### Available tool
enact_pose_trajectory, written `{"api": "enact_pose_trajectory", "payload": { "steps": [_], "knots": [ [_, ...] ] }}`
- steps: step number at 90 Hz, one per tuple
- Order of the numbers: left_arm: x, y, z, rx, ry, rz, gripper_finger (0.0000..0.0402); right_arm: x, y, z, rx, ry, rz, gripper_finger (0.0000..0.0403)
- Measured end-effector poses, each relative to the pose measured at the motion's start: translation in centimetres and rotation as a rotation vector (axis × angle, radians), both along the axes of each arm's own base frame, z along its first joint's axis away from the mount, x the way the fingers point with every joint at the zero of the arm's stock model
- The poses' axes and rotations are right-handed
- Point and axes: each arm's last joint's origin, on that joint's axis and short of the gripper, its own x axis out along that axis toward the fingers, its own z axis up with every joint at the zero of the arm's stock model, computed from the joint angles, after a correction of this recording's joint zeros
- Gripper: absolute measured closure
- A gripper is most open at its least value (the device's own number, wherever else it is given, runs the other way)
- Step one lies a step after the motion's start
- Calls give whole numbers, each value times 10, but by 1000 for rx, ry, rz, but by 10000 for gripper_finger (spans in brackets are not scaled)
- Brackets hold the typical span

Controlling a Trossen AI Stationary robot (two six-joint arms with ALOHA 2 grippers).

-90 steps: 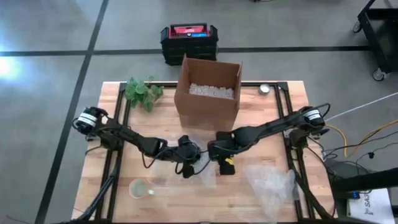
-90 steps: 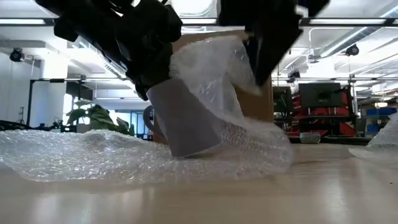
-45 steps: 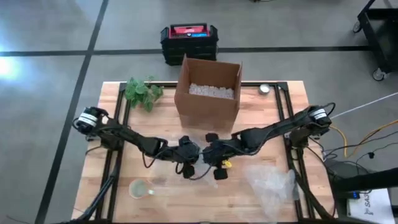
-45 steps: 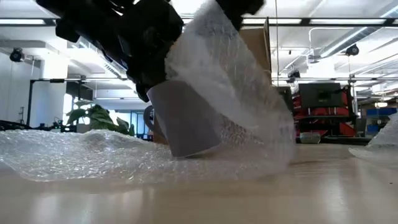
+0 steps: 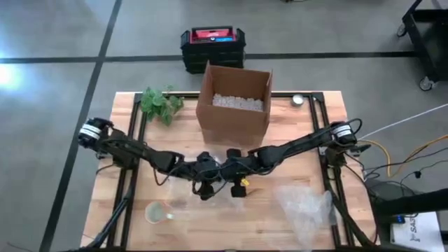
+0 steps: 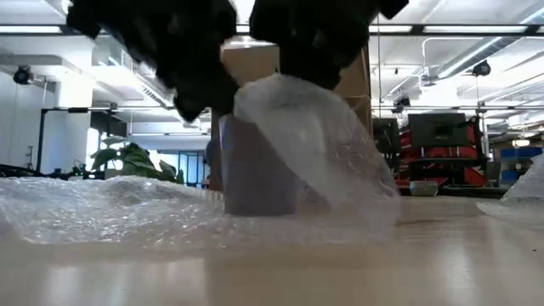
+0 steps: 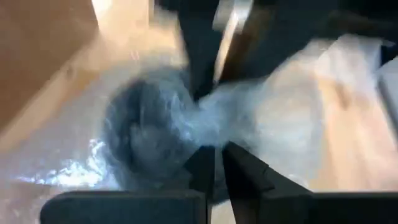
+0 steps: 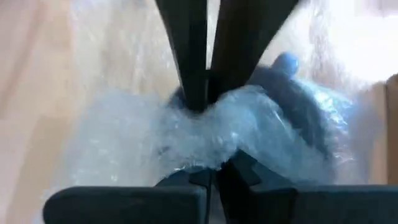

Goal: Wrap mug
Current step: Wrap the blue cup in bubble wrap

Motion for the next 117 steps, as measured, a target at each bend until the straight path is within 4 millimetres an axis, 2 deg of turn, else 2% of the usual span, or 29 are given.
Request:
{"api": "enact_pose_trajectory", "payload": {
  "steps": [12,24,46,54,61,70,85,99,106,117],
  "knots": [
    [-7,2,19,9,-60,-9,381,0,0,2,2,-9,-1,400],
    [-8,3,24,26,-90,-5,381,0,-1,0,2,-9,-1,400],
    [12,-2,-10,50,-43,-4,381,-1,-1,0,1,-6,-1,400],
    [15,-3,-26,70,19,5,381,-1,-1,-1,0,4,-1,400],
    [18,-2,-32,75,36,44,381,-1,-1,2,-6,20,-3,400],
    [20,0,-37,81,44,63,381,-3,-2,17,-19,59,-2,400],
    [19,1,-40,74,58,84,381,-6,-1,59,-24,44,25,400],
    [19,1,-40,72,54,83,381,-5,-1,73,-16,-2,25,400],
    [19,1,-40,71,54,83,381,-3,-1,71,-15,-10,25,400],
    [19,1,-40,70,53,82,381,5,1,46,-28,22,38,400]
  ]
}}
